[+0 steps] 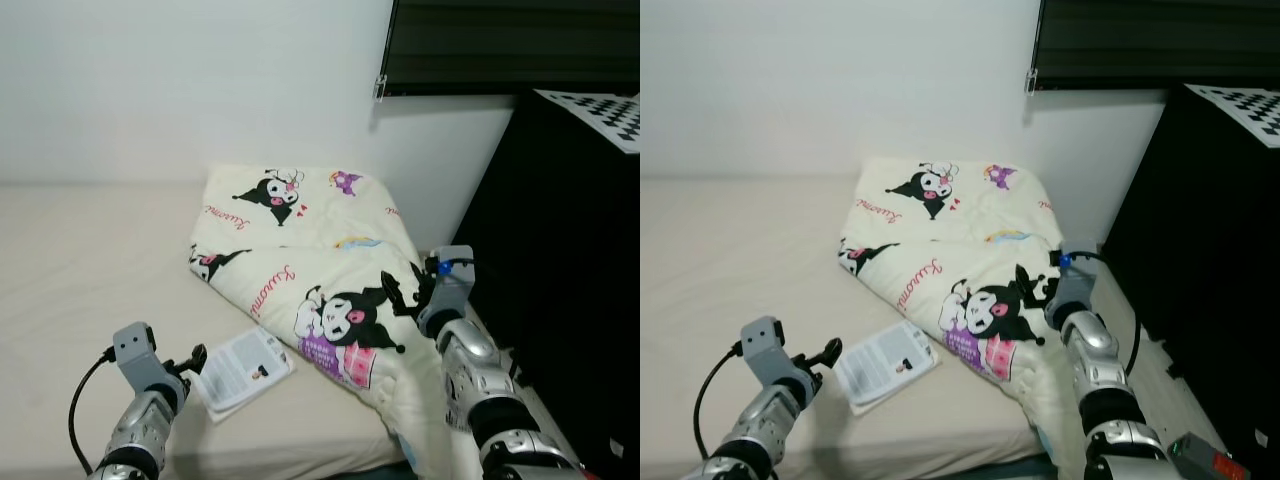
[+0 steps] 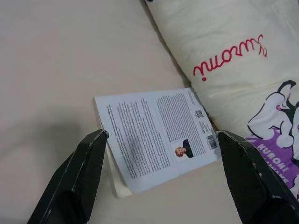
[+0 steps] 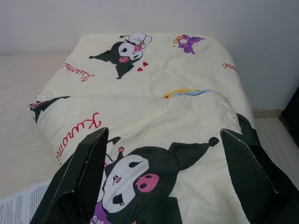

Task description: Clean up the room

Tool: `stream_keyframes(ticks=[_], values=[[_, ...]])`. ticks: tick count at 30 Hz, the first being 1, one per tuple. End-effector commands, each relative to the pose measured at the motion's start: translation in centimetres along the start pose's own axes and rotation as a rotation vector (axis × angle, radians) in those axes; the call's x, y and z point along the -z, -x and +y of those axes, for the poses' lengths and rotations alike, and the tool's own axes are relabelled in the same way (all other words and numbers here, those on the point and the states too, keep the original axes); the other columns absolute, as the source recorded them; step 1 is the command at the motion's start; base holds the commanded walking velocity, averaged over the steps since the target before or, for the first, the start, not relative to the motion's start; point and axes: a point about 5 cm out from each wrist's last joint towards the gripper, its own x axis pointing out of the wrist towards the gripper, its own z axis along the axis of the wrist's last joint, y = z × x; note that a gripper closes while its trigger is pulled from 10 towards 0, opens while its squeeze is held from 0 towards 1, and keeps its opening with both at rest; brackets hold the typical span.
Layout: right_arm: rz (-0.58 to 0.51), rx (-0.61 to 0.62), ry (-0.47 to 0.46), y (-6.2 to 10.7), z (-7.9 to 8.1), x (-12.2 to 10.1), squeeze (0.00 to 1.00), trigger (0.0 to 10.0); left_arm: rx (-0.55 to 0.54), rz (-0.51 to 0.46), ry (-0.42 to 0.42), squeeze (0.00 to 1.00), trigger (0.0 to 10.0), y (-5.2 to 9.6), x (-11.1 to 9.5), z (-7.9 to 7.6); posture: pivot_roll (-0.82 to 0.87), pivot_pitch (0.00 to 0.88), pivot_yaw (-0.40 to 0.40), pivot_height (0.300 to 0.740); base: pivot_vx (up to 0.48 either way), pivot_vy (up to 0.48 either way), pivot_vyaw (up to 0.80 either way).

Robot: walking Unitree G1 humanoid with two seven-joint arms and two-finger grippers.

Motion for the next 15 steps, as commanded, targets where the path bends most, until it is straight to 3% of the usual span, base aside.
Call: stream_keyframes(ticks=[1, 15], values=[[0.002, -0.006, -0.014, -0.1, 0.1, -0.1, 0.00, 10.0, -0.002, 0.035, 0.027, 0.00, 10.0, 0.2, 0.8, 0.0, -0.12, 0.000, -0.027, 0.620, 0.000, 0.000, 0.00], [-0.031, -0.039, -0.010, -0.3, 0.6, -1.2, 0.00, 10.0, 0.029, 0.021, 0.087, 0.00, 10.0, -0.3, 0.2, -1.0, -0.13, 0.000, -0.023, 0.575, 0.000, 0.000, 0.00]])
